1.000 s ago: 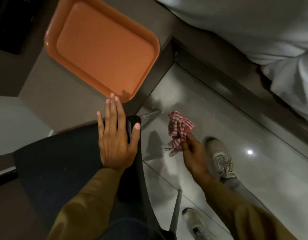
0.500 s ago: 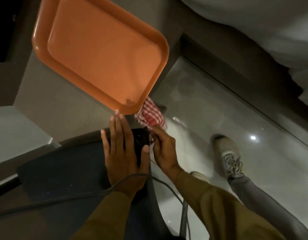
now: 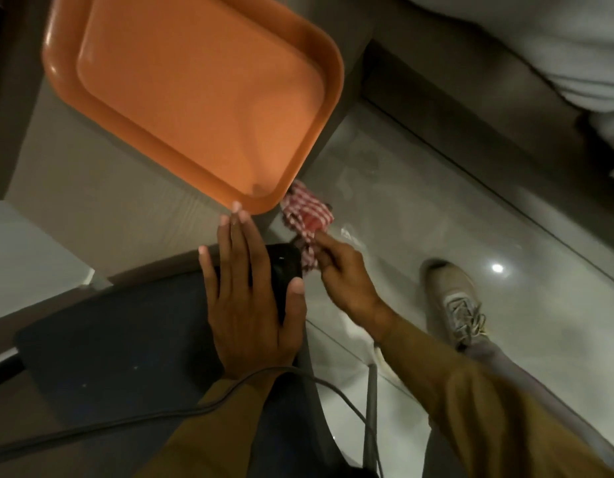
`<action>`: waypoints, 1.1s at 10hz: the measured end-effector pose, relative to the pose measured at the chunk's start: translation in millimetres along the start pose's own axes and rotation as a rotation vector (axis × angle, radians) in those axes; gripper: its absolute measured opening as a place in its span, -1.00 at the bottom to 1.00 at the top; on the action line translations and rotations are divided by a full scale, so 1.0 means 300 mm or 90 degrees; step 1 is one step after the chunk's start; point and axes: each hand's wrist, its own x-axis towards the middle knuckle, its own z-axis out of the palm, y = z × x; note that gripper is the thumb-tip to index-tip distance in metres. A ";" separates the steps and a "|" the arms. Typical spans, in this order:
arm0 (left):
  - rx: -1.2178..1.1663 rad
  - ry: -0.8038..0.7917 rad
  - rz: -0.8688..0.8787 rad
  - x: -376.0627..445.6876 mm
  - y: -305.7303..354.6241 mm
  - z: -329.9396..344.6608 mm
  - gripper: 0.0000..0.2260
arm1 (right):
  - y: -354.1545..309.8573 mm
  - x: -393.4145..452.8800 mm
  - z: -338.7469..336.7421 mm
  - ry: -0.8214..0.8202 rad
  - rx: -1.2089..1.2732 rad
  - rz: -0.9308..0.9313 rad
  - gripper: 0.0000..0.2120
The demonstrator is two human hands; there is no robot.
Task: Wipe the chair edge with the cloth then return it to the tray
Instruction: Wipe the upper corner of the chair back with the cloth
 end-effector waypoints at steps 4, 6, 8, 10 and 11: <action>0.017 -0.011 0.009 -0.008 -0.028 0.026 -0.27 | 0.082 0.168 0.020 0.038 -0.017 -0.031 -0.69; 0.017 -0.012 -0.005 -0.005 -0.022 0.019 -0.25 | 0.169 0.320 0.012 0.016 -0.041 0.124 -0.66; -0.015 -0.004 0.008 -0.005 -0.003 0.000 -0.28 | 0.033 0.100 -0.002 0.034 0.040 0.013 -0.69; 0.020 -0.012 0.004 -0.003 -0.011 0.000 -0.28 | -0.035 -0.115 0.032 0.048 0.011 -0.145 -0.65; 0.005 -0.009 0.007 0.002 -0.011 0.002 -0.27 | 0.006 -0.040 0.054 0.089 -0.032 -0.128 -0.70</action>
